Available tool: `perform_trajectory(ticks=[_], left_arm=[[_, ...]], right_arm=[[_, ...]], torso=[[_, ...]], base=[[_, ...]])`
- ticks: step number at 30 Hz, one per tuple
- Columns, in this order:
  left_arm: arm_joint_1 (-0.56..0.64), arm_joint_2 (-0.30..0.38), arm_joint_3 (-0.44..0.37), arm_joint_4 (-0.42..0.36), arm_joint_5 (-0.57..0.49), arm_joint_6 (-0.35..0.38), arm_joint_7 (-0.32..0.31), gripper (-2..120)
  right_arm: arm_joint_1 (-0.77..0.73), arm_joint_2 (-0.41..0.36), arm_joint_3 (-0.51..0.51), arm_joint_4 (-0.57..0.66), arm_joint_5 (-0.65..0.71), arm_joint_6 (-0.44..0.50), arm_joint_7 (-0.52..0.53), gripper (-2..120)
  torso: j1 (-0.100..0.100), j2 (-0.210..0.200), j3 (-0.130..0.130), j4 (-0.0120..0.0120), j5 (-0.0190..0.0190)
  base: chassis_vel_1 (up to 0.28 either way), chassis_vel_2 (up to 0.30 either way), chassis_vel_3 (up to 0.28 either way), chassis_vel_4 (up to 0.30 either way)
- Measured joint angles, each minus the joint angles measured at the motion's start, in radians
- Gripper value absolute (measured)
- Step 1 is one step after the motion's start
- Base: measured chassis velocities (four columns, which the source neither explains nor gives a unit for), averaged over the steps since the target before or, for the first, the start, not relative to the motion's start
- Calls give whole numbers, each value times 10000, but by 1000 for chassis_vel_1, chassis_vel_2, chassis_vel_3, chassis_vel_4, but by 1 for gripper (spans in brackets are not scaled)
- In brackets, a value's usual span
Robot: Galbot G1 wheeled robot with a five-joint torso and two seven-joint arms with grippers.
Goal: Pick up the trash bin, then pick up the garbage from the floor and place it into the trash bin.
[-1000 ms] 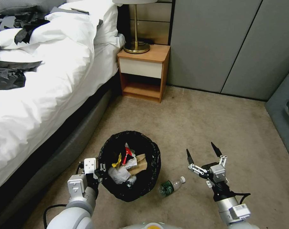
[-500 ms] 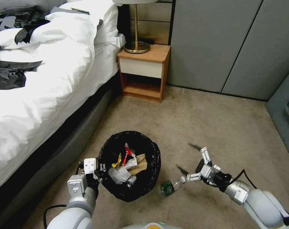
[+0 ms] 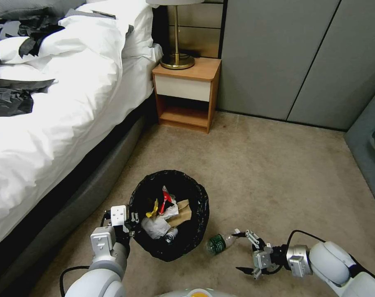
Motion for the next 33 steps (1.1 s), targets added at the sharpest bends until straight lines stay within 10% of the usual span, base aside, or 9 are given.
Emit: perform_trajectory(ticks=[33], left_arm=[[-62,-139,127,273,161,-29,11,0]], right_arm=[[2846,829,-2142,-2476,119,-161,349,100]], torso=[[0,-1,0,2,-1]], base=[[0,0,0,0]])
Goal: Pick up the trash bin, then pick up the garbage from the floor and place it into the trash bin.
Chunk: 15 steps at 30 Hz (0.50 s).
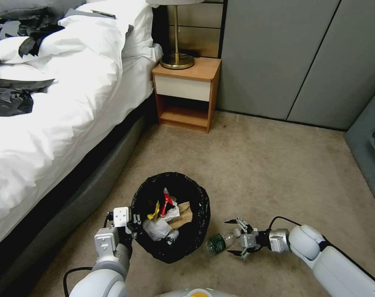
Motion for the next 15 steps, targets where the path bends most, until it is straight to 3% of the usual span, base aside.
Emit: perform_trajectory(ticks=[15], left_arm=[[-58,-107,18,205,72,-18,9,0]], right_arm=[[879,596,-599,-1939,-52,403,8,99]], torso=[[1,0,-1,-1,1]], base=[[0,0,0,0]])
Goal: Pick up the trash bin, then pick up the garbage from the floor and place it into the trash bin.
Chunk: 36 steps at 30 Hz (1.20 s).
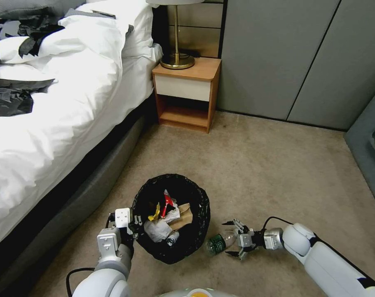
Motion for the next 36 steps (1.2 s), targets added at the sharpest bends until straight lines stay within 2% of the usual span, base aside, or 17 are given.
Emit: perform_trajectory(ticks=[5,8,9,11,12,15,16,19,21,23,27,32,36], left_arm=[[-29,-3,-24,103,1,-1,2,0],[-62,-34,-18,179,8,-5,1,0],[-62,-34,-18,179,8,-5,1,0],[-94,-47,-5,238,13,-9,2,0],[-94,-47,-5,238,13,-9,2,0],[-105,-45,-6,277,14,-11,1,0],[-105,-45,-6,277,14,-11,1,0],[-95,-32,-24,326,7,-29,2,0],[-93,-30,-25,331,6,-31,2,0],[-116,-18,-25,341,-13,-33,3,0],[-176,19,-26,360,-49,-33,6,0],[-216,44,-23,370,-81,-32,7,0],[-271,134,-24,389,-140,-9,8,0]], right_arm=[[292,340,-119,-730,-83,181,-40,92],[557,581,-274,-1171,-104,334,-89,80],[557,581,-274,-1171,-104,334,-89,80],[786,882,-369,-1552,-125,446,-152,68],[786,882,-369,-1552,-125,446,-152,68],[1060,1194,-509,-1969,-118,567,-257,54],[1060,1194,-509,-1969,-118,567,-257,54],[1251,1410,-656,-2264,-72,633,-314,39],[1269,1474,-672,-2320,-64,645,-318,37],[1274,1620,-706,-2375,-44,657,-321,30],[1245,1640,-717,-2340,0,658,-321,24],[1120,1493,-696,-2159,183,650,-301,23],[644,1042,-144,-1233,1120,368,112,23]], torso=[[-1,0,0,0,0],[0,0,0,-1,-1],[0,0,0,-1,-1],[-1,0,1,0,-1],[-1,0,1,0,-1],[-2,0,0,1,-2],[-2,0,0,1,-2],[-1,0,0,-1,-4],[-1,1,0,-2,-4],[-1,1,0,-1,-1],[-2,1,0,0,0],[-1,0,0,4,6],[-2,0,0,0,0]], base=[[0,0,0,0],[0,0,0,0],[0,0,0,0],[0,0,0,0],[0,0,0,0],[0,0,0,0],[0,0,0,0],[0,0,0,0],[0,0,0,0],[0,0,0,0],[0,0,0,0],[0,0,0,0],[0,0,0,0]])
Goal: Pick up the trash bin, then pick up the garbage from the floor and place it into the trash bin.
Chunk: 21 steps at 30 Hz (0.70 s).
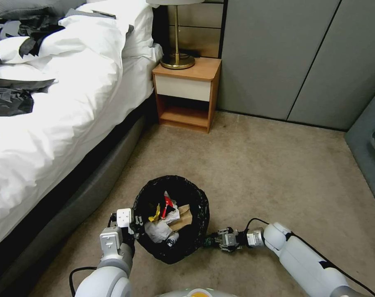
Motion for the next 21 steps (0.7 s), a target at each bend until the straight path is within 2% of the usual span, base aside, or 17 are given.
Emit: perform_trajectory(ticks=[1,4,13,21], left_arm=[[0,0,0,0,0,0,0,0],[-68,104,-50,-5,-115,32,1,0],[-64,264,-98,-257,-272,87,0,0],[94,331,-165,-550,-329,96,-6,0]], right_arm=[[0,0,0,0,0,0,0,23],[-516,-432,714,985,1261,-415,310,23],[-1052,-1089,1965,2658,2155,-744,416,23],[-1108,-1216,2846,3670,2898,-1009,1286,23]], torso=[[0,0,0,0,0],[1,0,0,0,0],[1,0,0,0,1],[1,0,0,-1,1]], base=[[0,0,0,0],[0,0,0,0],[0,0,0,0],[0,0,0,0]])
